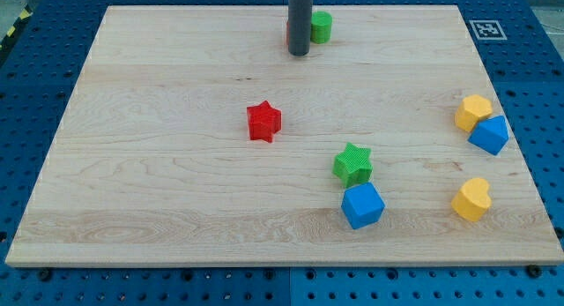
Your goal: Push the red star in to the green circle
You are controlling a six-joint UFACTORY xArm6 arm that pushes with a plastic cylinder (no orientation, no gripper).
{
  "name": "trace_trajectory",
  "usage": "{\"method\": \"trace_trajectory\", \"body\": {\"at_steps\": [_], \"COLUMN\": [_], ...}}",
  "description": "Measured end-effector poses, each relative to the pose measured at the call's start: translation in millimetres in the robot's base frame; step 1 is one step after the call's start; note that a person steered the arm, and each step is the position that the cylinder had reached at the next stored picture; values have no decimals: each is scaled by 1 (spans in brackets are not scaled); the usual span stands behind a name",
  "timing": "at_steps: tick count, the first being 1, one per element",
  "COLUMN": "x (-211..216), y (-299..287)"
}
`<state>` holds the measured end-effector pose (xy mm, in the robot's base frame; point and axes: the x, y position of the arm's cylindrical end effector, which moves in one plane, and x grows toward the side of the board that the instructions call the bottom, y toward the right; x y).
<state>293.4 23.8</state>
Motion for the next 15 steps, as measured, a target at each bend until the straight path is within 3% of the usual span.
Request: {"method": "trace_trajectory", "body": {"at_steps": [2, 4, 5, 7, 8, 10, 12, 15], "x": [-1, 85, 118, 179, 174, 126, 171, 79], "y": [0, -86, -97, -53, -20, 13, 25, 40]}}
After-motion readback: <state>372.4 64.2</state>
